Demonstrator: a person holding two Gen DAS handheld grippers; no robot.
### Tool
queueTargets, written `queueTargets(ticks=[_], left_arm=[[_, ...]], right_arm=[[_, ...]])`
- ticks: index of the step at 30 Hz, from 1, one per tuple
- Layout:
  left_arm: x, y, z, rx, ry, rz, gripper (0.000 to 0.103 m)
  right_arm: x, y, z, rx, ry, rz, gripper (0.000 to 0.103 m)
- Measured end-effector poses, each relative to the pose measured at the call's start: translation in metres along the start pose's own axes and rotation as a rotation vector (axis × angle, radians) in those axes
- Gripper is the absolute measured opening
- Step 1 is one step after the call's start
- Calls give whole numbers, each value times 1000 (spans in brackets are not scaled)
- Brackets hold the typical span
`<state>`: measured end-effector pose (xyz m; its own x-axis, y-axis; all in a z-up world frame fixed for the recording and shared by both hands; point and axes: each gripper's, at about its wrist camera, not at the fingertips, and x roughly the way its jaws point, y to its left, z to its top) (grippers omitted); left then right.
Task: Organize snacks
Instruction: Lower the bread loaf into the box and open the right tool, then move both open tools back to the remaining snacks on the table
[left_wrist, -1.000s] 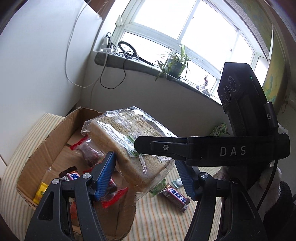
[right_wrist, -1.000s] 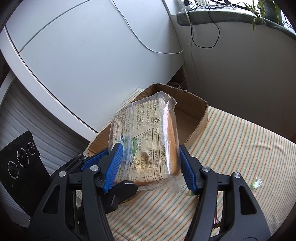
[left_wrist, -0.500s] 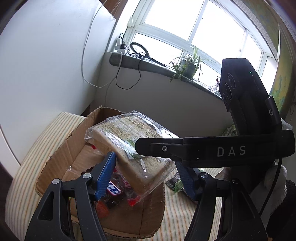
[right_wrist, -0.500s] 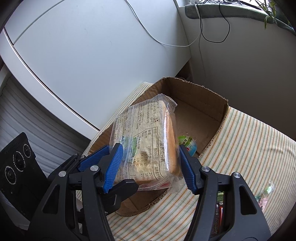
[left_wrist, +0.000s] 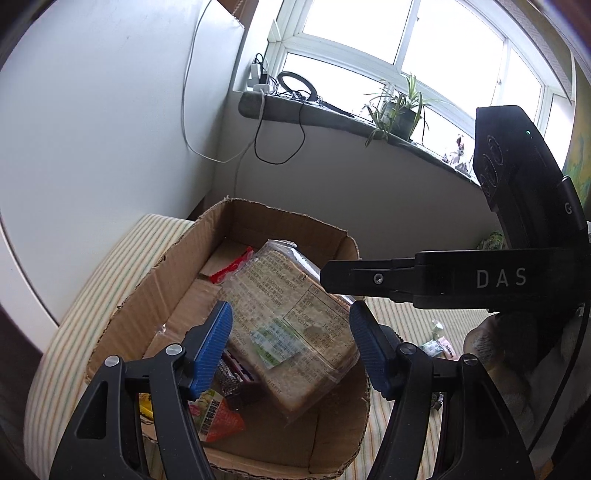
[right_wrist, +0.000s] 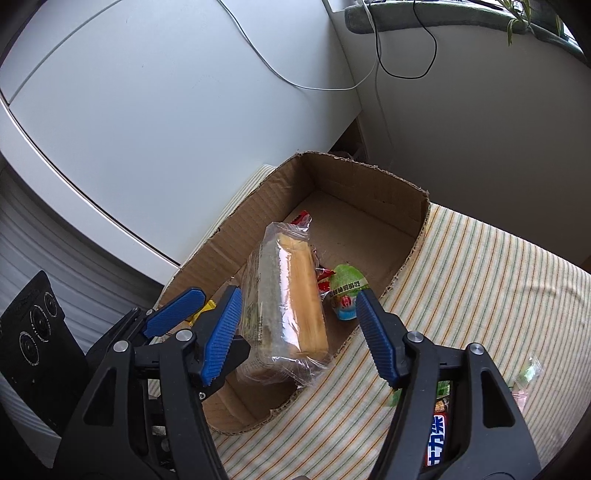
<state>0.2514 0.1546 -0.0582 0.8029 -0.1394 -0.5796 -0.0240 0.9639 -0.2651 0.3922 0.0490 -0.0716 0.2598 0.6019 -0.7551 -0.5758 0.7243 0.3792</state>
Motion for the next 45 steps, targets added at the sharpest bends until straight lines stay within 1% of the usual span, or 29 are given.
queueTargets(ticks=[11,12,13,15,22,30,36,40,45], left_arm=[[-6,-6,2,9,-22,12,65],[-7,-8,2,12,-24,13,65],[-8,-9,2,14,-27,12,65],[-9,-12,3,20,-31,10,65],[-9,-21,2,34,-33,-6,66],[-9,-33,1,49,-35,-43,66],[-7,-51,0,73,-21,-85,66],[-5,-66,-6,102,-5,-124,66],[4,-86,-24,140,47,-172,66]], right_arm=[[-24,1,-4,-27,-39,-37,68],[-26,0,-5,-24,-45,-44,69],[-29,-2,-6,-21,-54,-52,72],[-35,-8,-7,-12,-69,-67,75],[-66,-37,-19,30,-107,-118,75],[-101,-88,-46,110,-146,-179,77],[-110,-124,-69,172,-131,-206,77],[-111,-138,-84,173,-114,-242,77],[-104,-141,-103,122,-86,-304,77]])
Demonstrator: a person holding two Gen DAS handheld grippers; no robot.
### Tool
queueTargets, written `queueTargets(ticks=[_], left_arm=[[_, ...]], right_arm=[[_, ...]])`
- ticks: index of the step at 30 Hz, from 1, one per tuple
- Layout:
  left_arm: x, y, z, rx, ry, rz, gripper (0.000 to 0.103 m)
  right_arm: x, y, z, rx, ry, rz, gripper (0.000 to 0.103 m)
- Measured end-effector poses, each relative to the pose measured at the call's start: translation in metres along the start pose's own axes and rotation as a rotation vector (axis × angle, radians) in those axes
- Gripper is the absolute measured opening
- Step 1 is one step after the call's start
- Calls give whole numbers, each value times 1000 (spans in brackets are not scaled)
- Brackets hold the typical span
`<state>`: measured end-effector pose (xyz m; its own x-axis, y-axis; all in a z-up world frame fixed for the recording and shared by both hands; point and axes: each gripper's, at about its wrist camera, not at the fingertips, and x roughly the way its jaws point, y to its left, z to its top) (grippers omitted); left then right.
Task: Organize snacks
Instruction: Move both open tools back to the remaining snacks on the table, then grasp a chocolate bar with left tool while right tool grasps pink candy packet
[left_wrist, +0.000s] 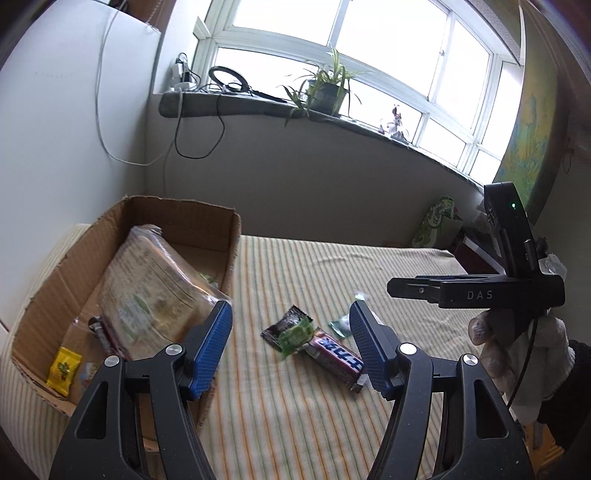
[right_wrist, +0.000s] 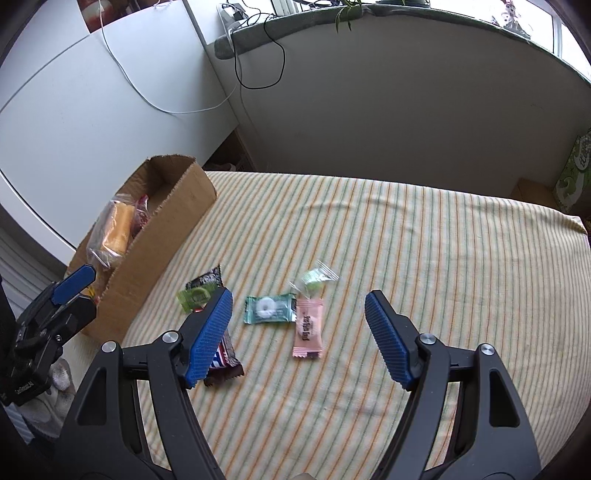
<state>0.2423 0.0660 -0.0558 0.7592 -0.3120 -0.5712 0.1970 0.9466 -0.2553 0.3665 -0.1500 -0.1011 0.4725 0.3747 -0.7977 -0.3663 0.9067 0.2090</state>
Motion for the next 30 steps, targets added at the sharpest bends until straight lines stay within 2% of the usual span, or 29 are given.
queueTargets(ticks=[3,6,7,10,14,16,20,25,30], left_arm=[[11,-14,-9,30,43,-24,53],[25,-24,-16,42,104,-55,50],[29,-25,-18,40,123,-64,50],[43,-27,-24,24,171,-77,50],[57,-26,-25,8,209,-73,50],[60,-25,-25,1,213,-68,50],[67,-27,-22,6,219,-50,50],[78,-30,-22,19,245,-35,50],[88,-39,-22,38,266,-26,50]], right_arm=[[4,2,-10,-50,9,-30,77],[10,4,-17,-75,29,-18,73],[13,5,-19,-82,40,-11,67],[22,6,-26,-101,68,0,58],[33,10,-30,-132,82,-13,55],[38,11,-31,-149,86,-34,49],[40,14,-31,-188,74,-61,45],[39,12,-30,-218,69,-87,33],[41,9,-28,-224,67,-93,31]])
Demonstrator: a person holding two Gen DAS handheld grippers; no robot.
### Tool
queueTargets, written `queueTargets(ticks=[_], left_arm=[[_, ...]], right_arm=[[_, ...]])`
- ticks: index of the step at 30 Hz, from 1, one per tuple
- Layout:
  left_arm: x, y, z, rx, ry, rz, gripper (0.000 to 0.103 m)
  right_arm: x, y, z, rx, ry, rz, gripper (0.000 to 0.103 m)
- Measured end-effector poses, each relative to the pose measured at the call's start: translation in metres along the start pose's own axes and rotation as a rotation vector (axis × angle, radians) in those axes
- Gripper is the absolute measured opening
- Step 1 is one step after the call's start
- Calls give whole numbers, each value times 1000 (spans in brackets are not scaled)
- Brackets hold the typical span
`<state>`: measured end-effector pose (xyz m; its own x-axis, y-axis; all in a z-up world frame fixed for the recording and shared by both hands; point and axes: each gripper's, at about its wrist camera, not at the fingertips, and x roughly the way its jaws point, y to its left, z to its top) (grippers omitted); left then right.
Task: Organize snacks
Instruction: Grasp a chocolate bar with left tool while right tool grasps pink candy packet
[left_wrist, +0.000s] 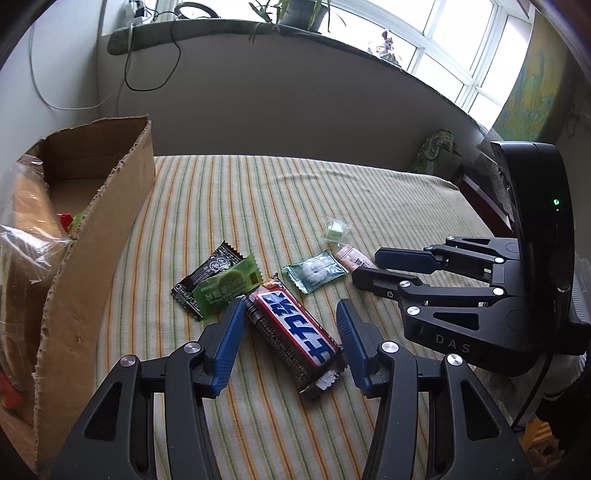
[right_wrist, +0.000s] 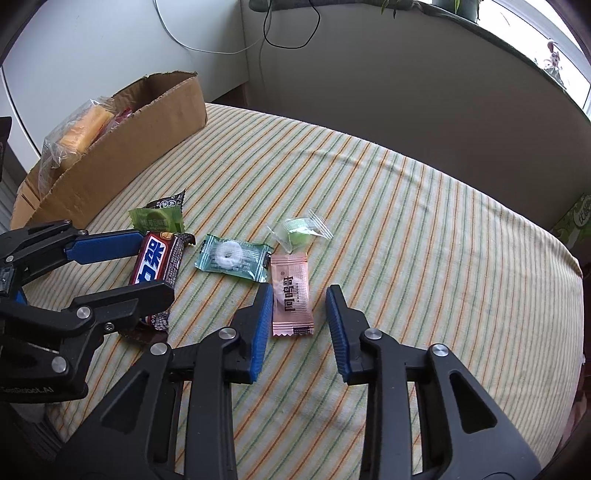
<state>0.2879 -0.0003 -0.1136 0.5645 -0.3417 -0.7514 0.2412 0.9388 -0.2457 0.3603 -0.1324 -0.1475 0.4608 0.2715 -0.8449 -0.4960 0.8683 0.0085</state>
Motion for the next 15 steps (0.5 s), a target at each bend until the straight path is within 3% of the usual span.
queueTargets(ticks=[11,15], left_arm=[[12,-10,-4,86,25,48,36],[14,-7,-1,90,26,41,27]], right_arm=[[1,2,1,-43,1,-21,31],[0,6,1,-53,4,-35,21]])
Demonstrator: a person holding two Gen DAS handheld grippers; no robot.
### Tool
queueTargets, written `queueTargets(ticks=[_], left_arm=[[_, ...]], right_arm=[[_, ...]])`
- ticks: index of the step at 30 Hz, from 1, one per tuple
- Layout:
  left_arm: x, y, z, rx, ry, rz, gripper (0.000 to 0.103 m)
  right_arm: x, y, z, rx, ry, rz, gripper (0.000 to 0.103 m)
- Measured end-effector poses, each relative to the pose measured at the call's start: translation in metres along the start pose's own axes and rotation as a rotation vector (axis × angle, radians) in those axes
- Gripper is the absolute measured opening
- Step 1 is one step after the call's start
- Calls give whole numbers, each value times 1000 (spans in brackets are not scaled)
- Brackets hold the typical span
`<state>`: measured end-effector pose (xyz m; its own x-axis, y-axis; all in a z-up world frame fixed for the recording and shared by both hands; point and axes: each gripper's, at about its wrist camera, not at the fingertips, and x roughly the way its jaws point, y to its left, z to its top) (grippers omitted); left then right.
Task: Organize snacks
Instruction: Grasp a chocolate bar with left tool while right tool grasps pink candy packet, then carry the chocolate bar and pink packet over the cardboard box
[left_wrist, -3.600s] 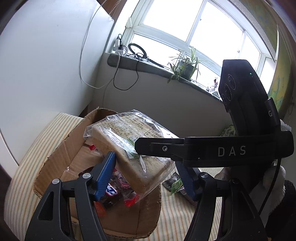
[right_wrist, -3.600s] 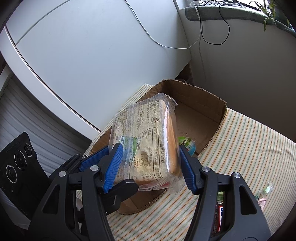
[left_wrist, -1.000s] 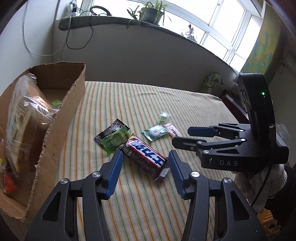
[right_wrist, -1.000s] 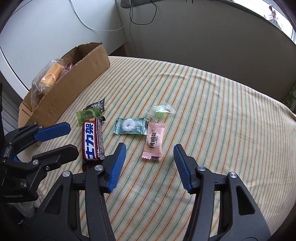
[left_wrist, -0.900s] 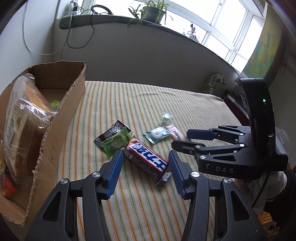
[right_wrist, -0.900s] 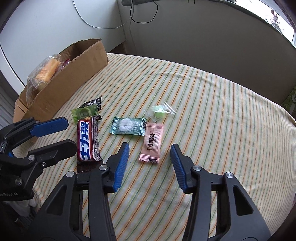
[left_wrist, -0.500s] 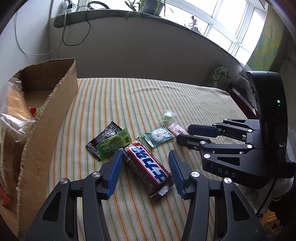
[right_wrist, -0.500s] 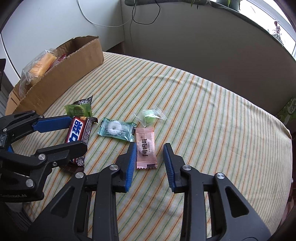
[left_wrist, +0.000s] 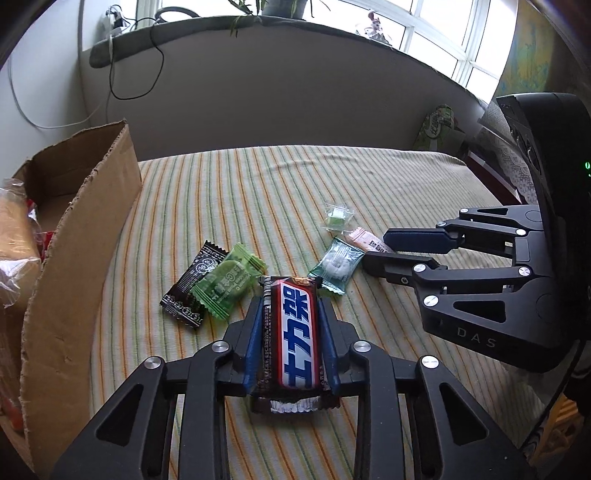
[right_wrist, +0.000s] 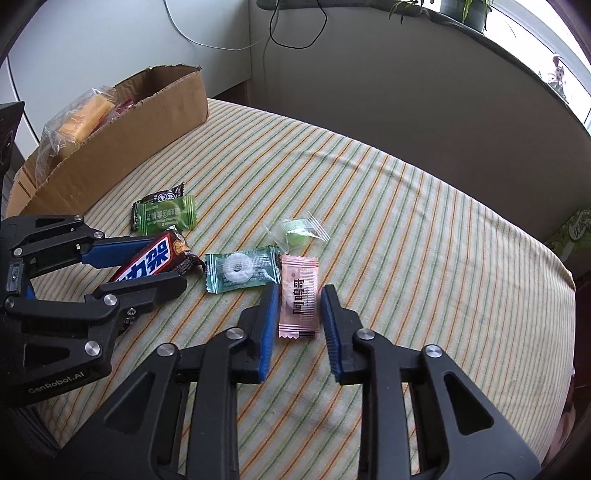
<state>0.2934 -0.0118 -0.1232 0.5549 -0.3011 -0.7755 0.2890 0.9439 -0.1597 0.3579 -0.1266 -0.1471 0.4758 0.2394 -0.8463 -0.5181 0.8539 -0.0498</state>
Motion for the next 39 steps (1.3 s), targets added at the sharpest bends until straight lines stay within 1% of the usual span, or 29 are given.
queueTargets(ticks=[2,5,17,23,28,33,39], left_arm=[[0,2,0,-8,-3,-4,27],[-4,-1,-2,10,-10,8,27],[-35,-1,0,-1,-96,3,27],[-57,6,1,-17,-156,-4,27],[-77,20,1,-46,-206,-4,27],[-95,34,0,-69,-257,4,27],[-109,57,-4,-116,-294,18,27]], right_arm=[[-2,2,-2,-10,0,-11,21],[-6,1,-5,5,-5,-6,21],[-35,2,-5,26,-60,-21,20],[-63,12,3,14,-106,-25,20],[-79,26,17,-9,-139,-27,20],[-84,46,33,-39,-156,-22,20],[-85,70,51,-77,-176,-9,20]])
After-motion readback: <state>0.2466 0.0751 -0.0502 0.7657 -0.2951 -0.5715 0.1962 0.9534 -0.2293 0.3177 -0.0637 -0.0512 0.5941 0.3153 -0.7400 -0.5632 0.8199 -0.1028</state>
